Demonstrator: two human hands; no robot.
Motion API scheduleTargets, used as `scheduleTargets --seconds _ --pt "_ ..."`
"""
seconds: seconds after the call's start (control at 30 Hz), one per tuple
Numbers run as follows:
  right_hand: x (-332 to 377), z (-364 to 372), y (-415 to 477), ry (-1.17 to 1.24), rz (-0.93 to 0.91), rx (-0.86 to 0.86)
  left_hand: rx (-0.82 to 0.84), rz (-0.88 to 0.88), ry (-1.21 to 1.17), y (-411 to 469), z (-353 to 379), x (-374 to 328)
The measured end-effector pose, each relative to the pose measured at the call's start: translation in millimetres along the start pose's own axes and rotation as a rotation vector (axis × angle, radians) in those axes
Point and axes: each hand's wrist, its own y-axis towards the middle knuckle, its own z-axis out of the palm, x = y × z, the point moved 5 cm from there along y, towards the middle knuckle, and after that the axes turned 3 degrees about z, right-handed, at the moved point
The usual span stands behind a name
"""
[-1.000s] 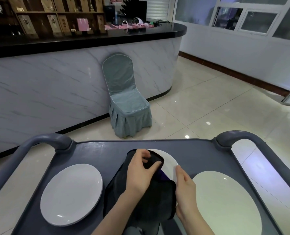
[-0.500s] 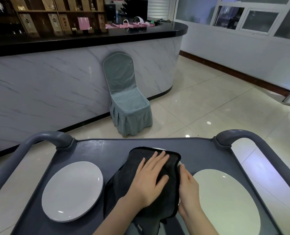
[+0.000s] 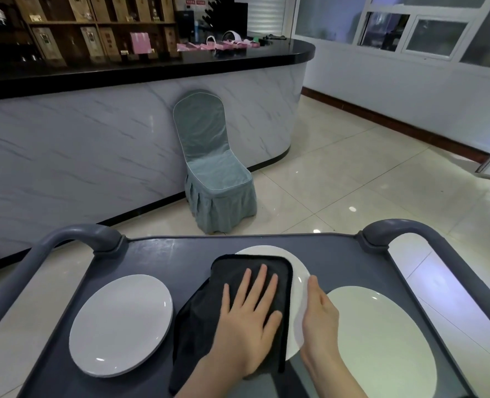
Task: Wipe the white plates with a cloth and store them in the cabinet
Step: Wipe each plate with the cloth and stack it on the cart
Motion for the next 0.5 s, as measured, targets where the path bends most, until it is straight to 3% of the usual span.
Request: scheduleTargets --seconds 0.1,0.33,0.4,0.5 --pt "2.3 6.0 -2.8 -0.016 -0.02 0.033 -0.008 0.027 -0.016 19.8 -2.4 -17.2" --pt "41.3 -4.9 11.4 -0.043 -0.092 0.029 -0.078 0.333 0.07 -7.9 -4.0 -14.5" --pt "42.6 -7.5 11.6 -0.043 -0.081 0.016 -0.063 0.303 0.056 -10.5 -2.7 -2.7" --pt "34.8 -3.5 5.2 -0.079 -0.069 0.014 -0.075 0.091 0.055 7.7 -7.5 21.7"
